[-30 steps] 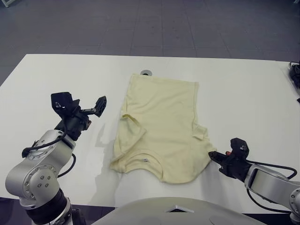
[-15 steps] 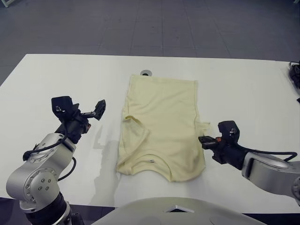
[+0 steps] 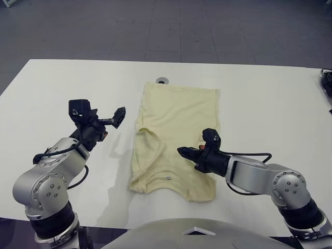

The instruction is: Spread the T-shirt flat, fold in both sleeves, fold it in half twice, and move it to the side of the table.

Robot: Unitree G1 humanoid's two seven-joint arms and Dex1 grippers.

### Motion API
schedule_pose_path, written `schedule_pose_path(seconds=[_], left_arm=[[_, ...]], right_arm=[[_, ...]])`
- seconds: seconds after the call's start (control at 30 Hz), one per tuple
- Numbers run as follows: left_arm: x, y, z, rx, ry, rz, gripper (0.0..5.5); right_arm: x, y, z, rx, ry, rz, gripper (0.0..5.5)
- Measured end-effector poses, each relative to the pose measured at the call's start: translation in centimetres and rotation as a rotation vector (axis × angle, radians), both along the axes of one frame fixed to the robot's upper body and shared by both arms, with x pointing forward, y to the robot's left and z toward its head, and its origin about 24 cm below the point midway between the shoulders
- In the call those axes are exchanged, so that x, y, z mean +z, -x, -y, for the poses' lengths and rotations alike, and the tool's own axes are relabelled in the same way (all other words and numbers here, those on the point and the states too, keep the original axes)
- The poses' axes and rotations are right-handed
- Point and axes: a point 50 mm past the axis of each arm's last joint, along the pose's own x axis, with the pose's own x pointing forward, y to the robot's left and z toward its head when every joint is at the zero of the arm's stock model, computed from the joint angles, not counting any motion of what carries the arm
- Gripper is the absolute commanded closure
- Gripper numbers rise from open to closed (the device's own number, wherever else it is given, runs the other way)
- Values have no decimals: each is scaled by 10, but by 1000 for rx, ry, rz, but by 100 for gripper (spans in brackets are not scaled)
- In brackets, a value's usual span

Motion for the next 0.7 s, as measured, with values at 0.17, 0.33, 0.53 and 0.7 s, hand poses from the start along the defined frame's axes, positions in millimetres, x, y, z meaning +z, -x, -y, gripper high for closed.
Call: schedule_pose_path(seconds=[0.17, 0.33, 0.53, 0.7], left_arm=[[-4, 9, -6, -17, -37, -32, 10], [-18, 39, -22, -17, -94, -133, 10], [-20, 42, -24, -62, -125, -153, 10], [-21, 34, -15, -114, -137, -140, 10]], right_arm=[[24, -14, 59, -47, 313, 252, 286], [14, 22, 87, 323, 642, 272, 202], [2, 42, 82, 541, 703, 324, 96], [-11, 47, 74, 613, 746, 381, 15]])
